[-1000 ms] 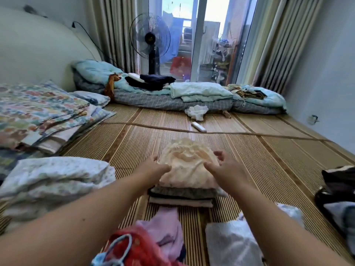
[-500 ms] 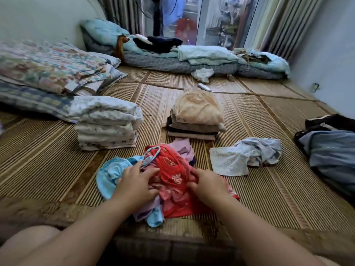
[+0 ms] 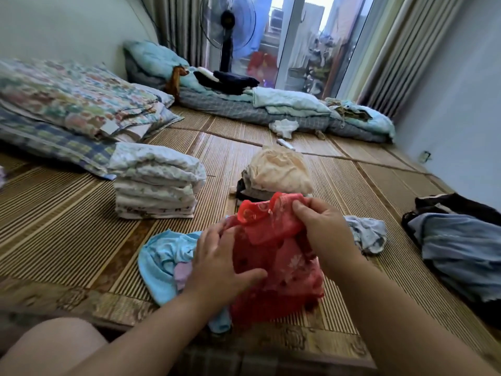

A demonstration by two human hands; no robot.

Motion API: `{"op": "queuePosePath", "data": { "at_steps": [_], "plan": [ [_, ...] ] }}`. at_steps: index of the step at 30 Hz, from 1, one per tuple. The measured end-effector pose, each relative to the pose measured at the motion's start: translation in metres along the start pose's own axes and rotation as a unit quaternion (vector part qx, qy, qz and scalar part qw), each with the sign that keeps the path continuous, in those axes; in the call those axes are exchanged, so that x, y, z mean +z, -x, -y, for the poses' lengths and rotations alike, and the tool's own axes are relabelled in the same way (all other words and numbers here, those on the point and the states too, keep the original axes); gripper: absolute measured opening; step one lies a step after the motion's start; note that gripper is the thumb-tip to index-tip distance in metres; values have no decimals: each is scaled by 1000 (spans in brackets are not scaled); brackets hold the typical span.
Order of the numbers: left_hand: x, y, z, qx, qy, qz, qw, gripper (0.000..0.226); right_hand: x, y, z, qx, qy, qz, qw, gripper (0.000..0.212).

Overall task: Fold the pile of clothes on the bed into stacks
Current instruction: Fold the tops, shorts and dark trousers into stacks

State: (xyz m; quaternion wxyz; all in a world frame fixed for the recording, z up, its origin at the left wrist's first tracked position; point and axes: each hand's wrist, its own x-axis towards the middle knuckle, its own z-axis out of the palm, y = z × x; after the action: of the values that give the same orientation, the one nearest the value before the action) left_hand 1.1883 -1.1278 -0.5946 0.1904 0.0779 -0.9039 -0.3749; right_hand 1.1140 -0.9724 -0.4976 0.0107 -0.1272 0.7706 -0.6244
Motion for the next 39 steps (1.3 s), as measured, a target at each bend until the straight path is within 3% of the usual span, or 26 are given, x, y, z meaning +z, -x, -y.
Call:
{"op": "queuePosePath", "data": {
  "at_steps": [2,4,8,10,12,14,15,17,19,21,23,25,27,29,31,33,36,39],
  "plan": [
    [-8,-4,-34,0,104,-37,994,85,-5,10,22,6,-60,8,998,28],
    [-15,-6,-61,-30,258,-48,964,59,-13,23,38,-1,-81,38,996,24],
    [-27,-2,-83,-146,546,69,822,32,-37,53,38,-24,8,182,983,9],
    [-29,5,-87,-183,607,111,765,32,-43,65,26,5,56,218,974,21],
    [-30,13,-89,-207,636,111,735,53,-47,66,5,26,63,141,988,40],
    [-32,20,-91,-221,648,120,719,60,-46,57,-14,0,101,28,995,26],
    [-34,24,-93,-224,650,131,714,61,-44,53,-21,-11,128,31,991,11],
    [-37,29,-99,-226,655,144,706,68,-35,46,-34,-9,192,153,969,36],
    [-39,31,-99,-228,664,149,697,79,-22,42,-43,5,298,266,917,17],
    [-45,31,-101,-222,673,162,687,85,-11,39,-57,-28,434,295,851,23],
    [-56,28,-102,-205,669,151,698,78,-10,35,-68,-14,452,235,860,24],
    [-69,18,-102,-173,662,118,719,48,-21,28,-72,32,424,143,894,19],
    [-84,2,-98,-137,642,67,752,32,-43,17,-65,70,417,99,901,12],
    [-97,-15,-94,-121,575,28,808,25,-70,7,-47,87,359,74,926,11],
    [-109,-29,-90,-105,465,26,879,21,-92,0,-18,111,215,44,969,9],
    [-120,-44,-89,-112,335,19,935,24,-110,-1,16,147,59,45,986,12],
    [-136,-65,-96,-138,278,-9,951,23,-130,-1,68,162,-110,123,973,23],
    [-150,-80,-117,-111,361,37,925,23,-142,0,109,151,-202,172,952,17]
  ]
}}
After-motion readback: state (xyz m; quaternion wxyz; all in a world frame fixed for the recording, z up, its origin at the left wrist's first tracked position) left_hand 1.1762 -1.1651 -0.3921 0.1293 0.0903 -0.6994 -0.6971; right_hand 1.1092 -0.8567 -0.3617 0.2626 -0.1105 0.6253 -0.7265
